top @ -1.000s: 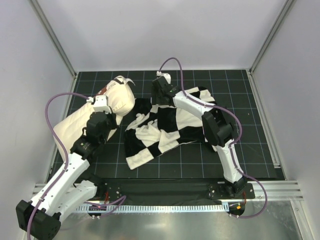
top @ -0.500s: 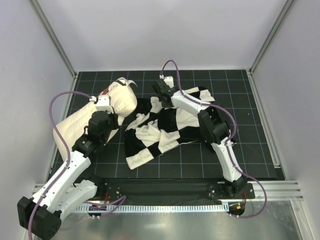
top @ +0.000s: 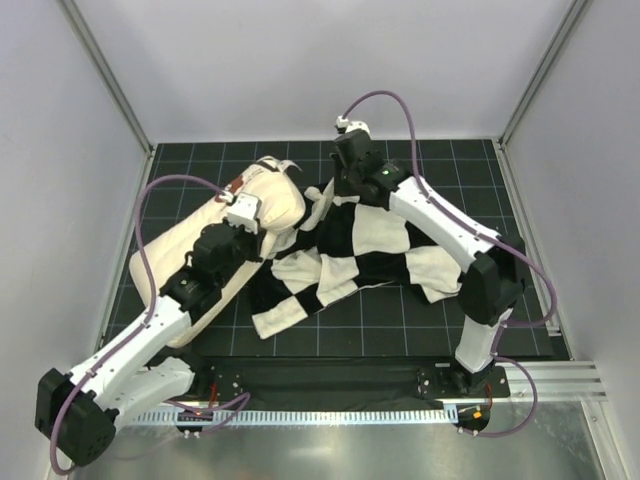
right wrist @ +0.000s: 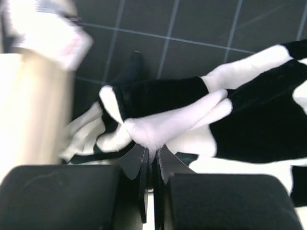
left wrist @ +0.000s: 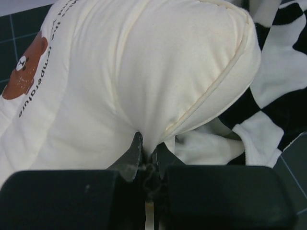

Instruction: Put the pillow into the pillowcase

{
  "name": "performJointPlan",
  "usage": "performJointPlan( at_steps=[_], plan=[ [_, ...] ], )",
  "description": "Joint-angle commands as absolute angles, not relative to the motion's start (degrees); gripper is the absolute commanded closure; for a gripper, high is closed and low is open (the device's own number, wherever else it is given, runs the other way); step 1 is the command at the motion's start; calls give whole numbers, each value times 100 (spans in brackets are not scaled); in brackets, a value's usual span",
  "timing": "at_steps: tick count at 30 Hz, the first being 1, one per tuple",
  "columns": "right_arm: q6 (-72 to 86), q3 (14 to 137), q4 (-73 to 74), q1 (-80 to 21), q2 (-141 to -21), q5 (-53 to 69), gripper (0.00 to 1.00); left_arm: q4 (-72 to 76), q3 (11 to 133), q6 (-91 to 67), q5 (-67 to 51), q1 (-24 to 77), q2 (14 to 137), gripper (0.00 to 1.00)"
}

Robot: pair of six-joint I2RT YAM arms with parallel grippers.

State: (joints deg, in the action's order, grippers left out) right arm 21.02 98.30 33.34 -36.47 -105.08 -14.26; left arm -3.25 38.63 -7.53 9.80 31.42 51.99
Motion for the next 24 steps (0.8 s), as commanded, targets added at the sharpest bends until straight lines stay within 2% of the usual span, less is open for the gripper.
performJointPlan(
  at_steps=[1,6,9,11,13,15,18,21,24],
  plan=[
    [1943,9520,3595,-3551,-10152,-530,96,1037,3824,-28,519,3593,5299,100],
    [1846,9194,3419,-3157,-9958,814,96,1117,3665,851,589,4323,5528,100],
    [1785,9237,3358,-2954,-10063,1282,96,888,3639,1361,965,4990,5712,100],
    [1758,9290,3226,-2787,-10186,1730,96,660,3674,1546,1650,5158,6027,100],
    [1758,9386,3129,-2655,-10317,2116,85,571,3726,1591,2011,5221,6292,100],
    [1837,9720,3269,-2593,-10599,2249,51,729,3770,1408,3011,5134,6668,100],
    [1951,9774,3358,-2601,-10609,2206,37,642,3911,759,3350,4495,6759,100],
    [2074,9116,2814,-2654,-10241,2075,32,624,3876,143,2332,3590,6488,100],
    [2109,8640,2602,-2751,-10038,1934,31,642,3902,132,2206,3270,6512,100]
  ],
)
